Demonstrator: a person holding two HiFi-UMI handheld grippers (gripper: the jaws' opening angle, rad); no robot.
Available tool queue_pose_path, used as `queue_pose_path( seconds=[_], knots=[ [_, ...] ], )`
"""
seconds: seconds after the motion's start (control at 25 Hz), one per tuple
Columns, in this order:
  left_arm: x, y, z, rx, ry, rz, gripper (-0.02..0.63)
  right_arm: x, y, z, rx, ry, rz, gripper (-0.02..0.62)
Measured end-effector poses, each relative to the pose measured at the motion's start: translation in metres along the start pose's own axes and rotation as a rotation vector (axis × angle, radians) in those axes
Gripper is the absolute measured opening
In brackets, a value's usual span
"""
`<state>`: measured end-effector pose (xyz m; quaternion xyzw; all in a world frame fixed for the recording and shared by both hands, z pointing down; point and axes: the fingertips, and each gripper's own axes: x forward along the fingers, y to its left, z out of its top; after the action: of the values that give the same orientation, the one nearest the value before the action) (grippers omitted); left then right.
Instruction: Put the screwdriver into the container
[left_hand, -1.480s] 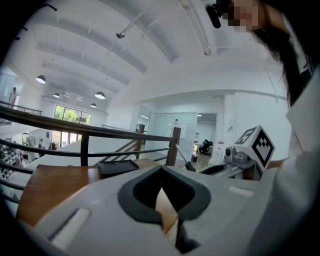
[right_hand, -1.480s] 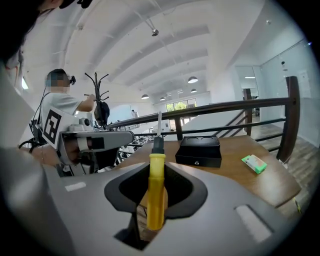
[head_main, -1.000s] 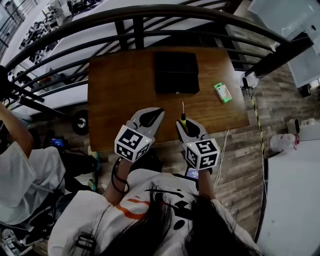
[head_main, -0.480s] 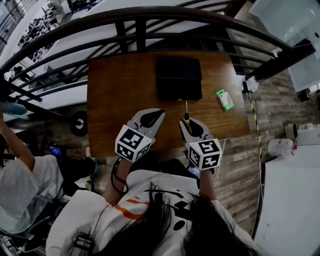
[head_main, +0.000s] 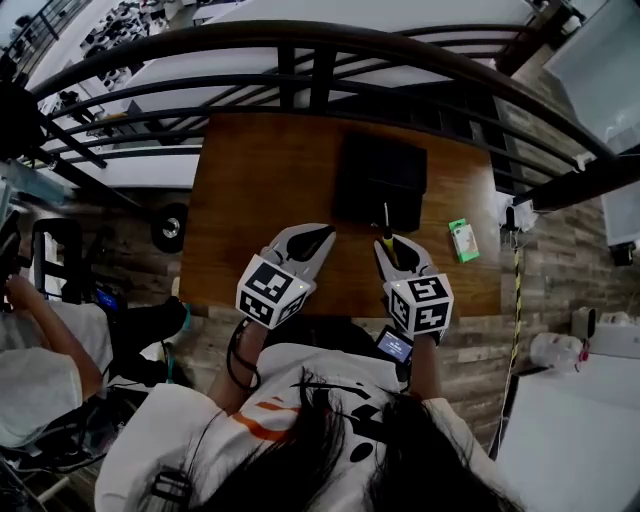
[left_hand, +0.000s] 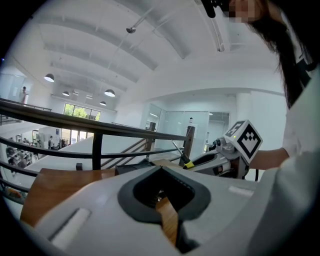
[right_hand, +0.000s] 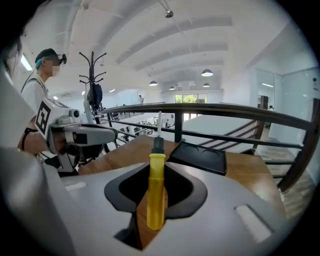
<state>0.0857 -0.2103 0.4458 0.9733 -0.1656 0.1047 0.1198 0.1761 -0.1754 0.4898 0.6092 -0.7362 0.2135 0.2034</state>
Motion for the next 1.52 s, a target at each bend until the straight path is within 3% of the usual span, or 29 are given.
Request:
queue_pose_path(
  seconds=[0.48, 0.8, 1.04, 1.28, 1.52],
  knots=[
    [0.005, 0.009, -0.005, -0.029, 0.003, 0.144, 0.0, 0.074, -0.051, -0.019, -0.379, 0.196, 0.094, 0.106],
    [0.001, 0.011, -0.009, -0.034, 0.016, 0.21, 0.0, 0.134, -0.066, -0.039, -0.473, 0.302, 0.199, 0.106],
    [-0.007, 0.017, -0.01, -0.044, 0.019, 0.261, 0.0, 0.168, -0.076, -0.066, -0.476, 0.427, 0.253, 0.106],
    [-0.011, 0.017, -0.016, -0.051, 0.033, 0.286, 0.0, 0.185, -0.09, -0.085, -0.489, 0.541, 0.255, 0.106],
    [-0.021, 0.019, -0.019, -0.052, 0.046, 0.316, 0.0, 0.2, -0.1, -0.096, -0.34, 0.568, 0.234, 0.106]
  ],
)
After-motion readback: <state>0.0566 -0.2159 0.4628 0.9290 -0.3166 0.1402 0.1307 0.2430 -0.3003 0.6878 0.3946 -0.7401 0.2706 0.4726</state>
